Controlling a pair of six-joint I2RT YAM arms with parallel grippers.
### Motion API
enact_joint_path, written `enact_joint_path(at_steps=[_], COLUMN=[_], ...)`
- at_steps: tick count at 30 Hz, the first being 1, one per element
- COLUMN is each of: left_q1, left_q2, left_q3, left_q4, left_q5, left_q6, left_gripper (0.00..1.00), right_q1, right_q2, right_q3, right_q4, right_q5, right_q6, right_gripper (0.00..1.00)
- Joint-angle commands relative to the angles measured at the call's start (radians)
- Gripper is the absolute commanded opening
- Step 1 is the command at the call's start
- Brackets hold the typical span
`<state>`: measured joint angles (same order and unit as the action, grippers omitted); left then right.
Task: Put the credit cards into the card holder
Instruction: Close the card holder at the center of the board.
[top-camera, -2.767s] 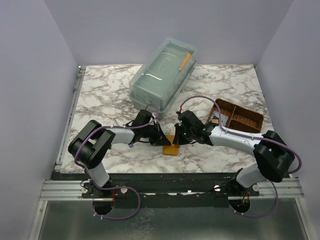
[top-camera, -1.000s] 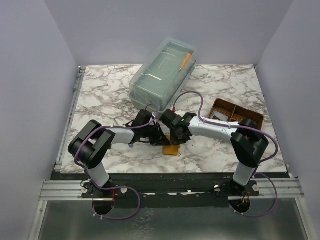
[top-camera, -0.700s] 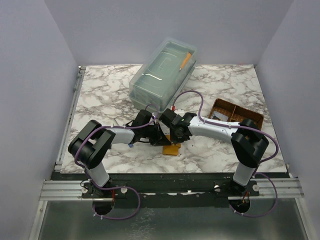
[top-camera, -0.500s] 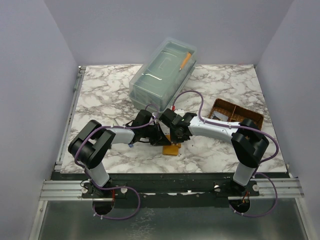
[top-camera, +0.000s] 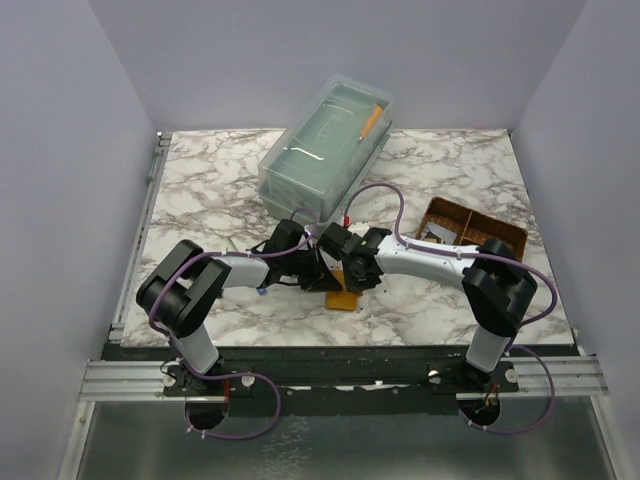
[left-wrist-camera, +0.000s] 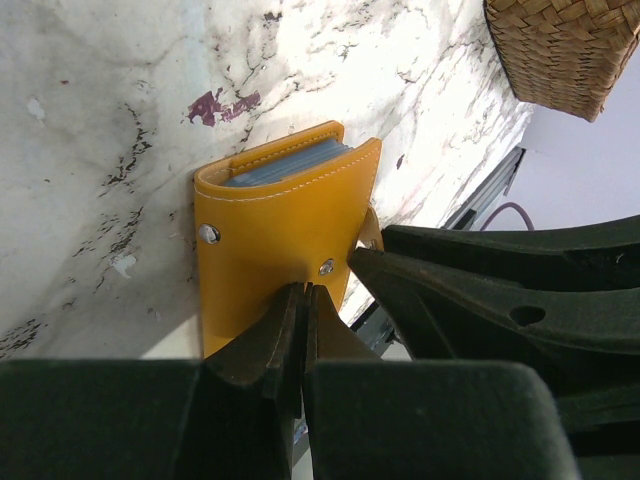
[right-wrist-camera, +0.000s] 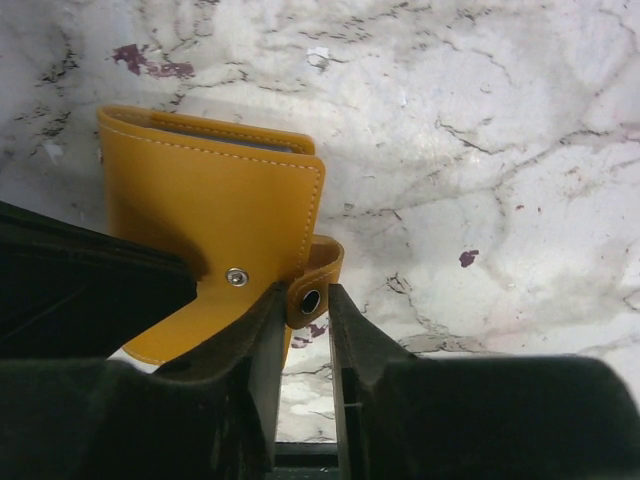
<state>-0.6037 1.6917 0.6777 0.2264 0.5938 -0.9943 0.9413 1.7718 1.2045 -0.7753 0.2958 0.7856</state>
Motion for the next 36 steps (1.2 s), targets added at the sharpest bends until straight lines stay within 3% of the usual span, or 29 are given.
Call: enact_joint_path(at_steps=[1,13,25,36], left_q1=[0.001,0.001,0.000,-0.001], left_q2=[0.021,0.022,0.024,0.002], left_q3=[0.002,0.005,0.001,-0.013], left_q4=[0.004,0.005,0.005,0.008], left_q5=[-0.017,-0.016,-0.011,-0.015], left_q6=[0.032,0.032,0.028,0.025], left_gripper=[0.02,0.02,0.02,0.02], right_q1=[0.007,0.007,-0.028,-0.058], right_q2=[0.004,-0.059,-0.206,-0.127], right_q3=[0.014,-0.018,-0.172,-0.170], right_q4=[-0.054,-0.015,0.327,0.311], right_q5=[0.079,0.083,-0.138,-0.183], right_q6=[0.006,0.005,-0.078,-0.064], right_gripper=[0.23,0.01,0.00,0.02])
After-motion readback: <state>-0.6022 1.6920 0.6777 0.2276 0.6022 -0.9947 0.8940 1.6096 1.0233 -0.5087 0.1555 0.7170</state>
